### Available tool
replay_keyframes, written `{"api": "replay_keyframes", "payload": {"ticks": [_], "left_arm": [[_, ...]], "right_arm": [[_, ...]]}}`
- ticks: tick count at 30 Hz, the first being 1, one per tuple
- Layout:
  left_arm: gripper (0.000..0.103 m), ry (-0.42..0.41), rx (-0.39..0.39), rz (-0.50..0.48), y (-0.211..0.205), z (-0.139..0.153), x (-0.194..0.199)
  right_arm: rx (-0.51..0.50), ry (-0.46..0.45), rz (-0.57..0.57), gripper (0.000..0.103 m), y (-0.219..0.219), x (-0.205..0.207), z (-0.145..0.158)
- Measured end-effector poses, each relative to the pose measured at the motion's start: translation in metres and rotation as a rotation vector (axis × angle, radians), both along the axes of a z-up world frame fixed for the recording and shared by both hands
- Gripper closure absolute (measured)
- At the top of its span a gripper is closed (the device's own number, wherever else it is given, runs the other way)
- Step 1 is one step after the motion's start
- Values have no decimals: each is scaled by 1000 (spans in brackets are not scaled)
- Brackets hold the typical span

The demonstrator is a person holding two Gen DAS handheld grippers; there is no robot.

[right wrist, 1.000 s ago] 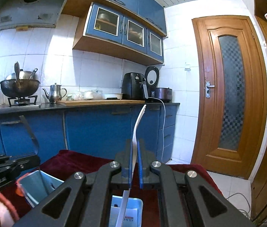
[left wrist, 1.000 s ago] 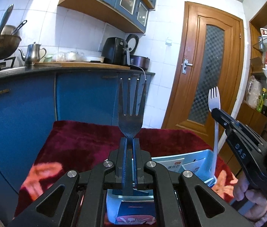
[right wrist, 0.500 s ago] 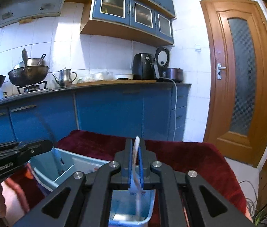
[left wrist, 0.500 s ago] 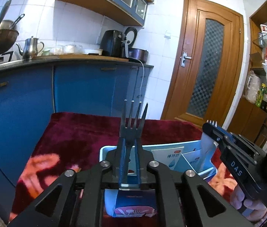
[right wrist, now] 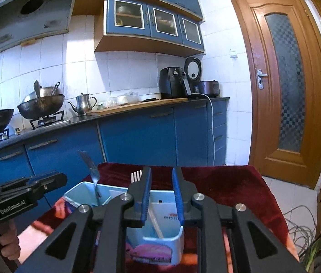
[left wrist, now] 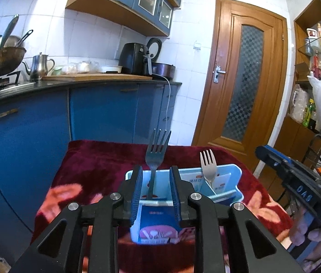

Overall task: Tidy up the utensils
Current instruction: 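Drop metal fork into blue box with left tool while right tool releases plastic fork, then lower left tool onto metal knife while right tool lowers onto white plastic knife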

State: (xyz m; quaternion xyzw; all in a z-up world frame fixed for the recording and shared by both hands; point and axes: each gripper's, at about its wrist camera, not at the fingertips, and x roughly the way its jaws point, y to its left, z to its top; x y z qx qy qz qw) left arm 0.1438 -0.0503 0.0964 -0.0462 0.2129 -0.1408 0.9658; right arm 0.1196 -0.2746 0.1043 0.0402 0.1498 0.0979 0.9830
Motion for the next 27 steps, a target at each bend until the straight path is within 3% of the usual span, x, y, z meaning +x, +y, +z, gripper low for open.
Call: {"api": "replay_keyframes", "payload": {"ticks": [13,27], "left_arm": [[79,99,16,-26,11,4,-45],[79,280,48,-81,12,-23,-67]], "right_arm": [[-33,124,-3,81,2,-58,4],[-43,408,23,81,0,-76,-35]]}}
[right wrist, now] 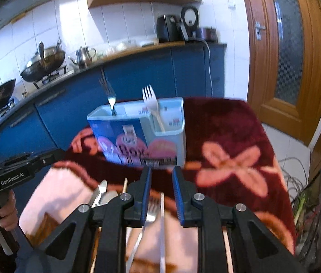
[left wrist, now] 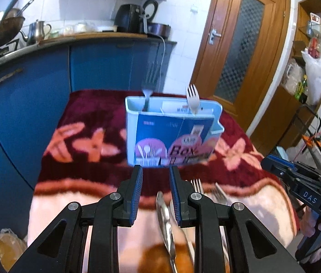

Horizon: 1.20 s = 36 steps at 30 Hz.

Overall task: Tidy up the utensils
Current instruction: 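Lower left tool onto metal knife while right tool lowers onto white plastic knife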

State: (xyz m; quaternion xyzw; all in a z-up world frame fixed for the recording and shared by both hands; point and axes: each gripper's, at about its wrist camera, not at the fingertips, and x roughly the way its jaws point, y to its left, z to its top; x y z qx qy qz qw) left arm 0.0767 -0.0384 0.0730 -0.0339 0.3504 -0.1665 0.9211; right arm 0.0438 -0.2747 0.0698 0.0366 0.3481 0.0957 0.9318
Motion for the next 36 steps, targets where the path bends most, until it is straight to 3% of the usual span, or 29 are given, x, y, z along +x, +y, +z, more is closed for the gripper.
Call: {"api": "replay_keyframes", "payload": {"ticks": [13,20,36], "left_arm": [[78,164,70,-59,-14,-38,4],[78,221,114,-78,-21,-55,9],[78,365,128,-121,-24,-81,32]], "right_arm": [[-34,240,39,79,4,6,-47],[-57,314,63,79,8,11,-59],[-121,467,108,79,17,29,-74]]}}
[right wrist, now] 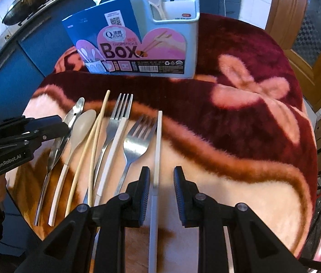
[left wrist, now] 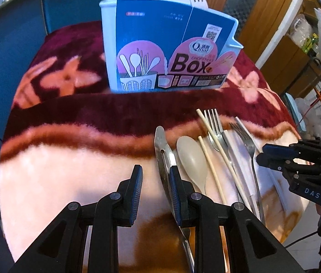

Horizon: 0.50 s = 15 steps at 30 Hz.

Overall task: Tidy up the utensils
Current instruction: 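Lower left tool onto metal knife while right tool lowers onto white plastic knife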

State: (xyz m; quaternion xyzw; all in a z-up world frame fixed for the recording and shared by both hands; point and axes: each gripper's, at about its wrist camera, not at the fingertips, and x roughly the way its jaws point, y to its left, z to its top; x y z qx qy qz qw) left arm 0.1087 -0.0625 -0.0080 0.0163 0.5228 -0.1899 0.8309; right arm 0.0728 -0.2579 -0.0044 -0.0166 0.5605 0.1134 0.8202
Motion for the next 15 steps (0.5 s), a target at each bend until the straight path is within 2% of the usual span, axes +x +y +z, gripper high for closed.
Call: {"api": "replay_keyframes", "payload": {"ticks": [7,15], "left_arm": [[78,26,4,-32,-4,-1,6],[78,106,85,-119,-20,-2,21]], "right_arm": [[-19,52,38,79,3,10,-4],[10,126,46,79,2,25,-5]]}}
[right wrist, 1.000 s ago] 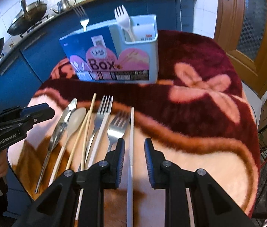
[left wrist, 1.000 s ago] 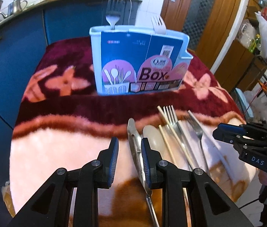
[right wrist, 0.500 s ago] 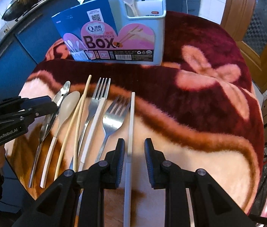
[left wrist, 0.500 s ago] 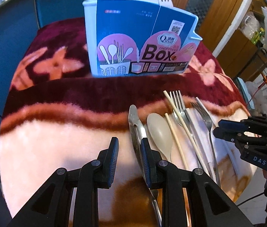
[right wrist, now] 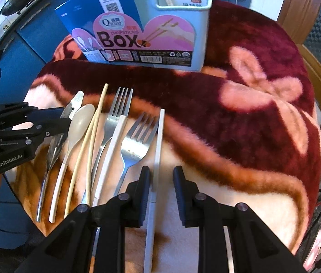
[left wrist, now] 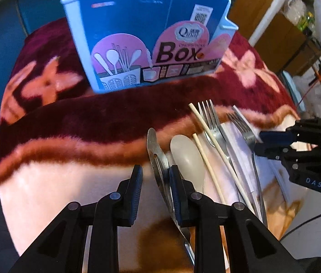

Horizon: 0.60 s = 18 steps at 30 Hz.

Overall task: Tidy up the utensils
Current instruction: 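Lower left tool onto metal knife while right tool lowers onto white plastic knife, then close left tool on metal knife while right tool grasps white plastic knife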

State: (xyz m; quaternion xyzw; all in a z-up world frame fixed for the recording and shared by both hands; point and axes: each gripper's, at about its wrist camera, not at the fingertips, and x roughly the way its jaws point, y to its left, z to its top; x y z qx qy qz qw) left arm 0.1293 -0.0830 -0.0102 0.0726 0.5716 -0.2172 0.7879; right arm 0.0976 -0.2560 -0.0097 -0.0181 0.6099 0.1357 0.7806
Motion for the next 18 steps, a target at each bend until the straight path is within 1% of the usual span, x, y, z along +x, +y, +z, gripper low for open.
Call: {"api": "replay_keyframes", "payload": {"ticks": [3,6,11,13,14,15,18], "left_arm": [[79,29,37,-28,-6,-1,4],[79,38,43,-28,-8,-1,6],[80,31,21,-16,-5,-1,5],[90,34,8,3,-1,0,4],[93,40,-4,9,2,0,3],[95,45,-20,20,4,1,2],[96,33,-55,39,10,3,-4]], "right_arm": [[4,9,9,77,0,2,0],[-5,2,19,78,2,4,1],[1,-23,4,87,-1,1,0],[15,-36,-8,92,-4,-2,0],[21,-42,-15,93,-6,-3,1],[29,-48,-24,95,-8,-5,1],[58,-76,-54,96,-11,-10,3]]}}
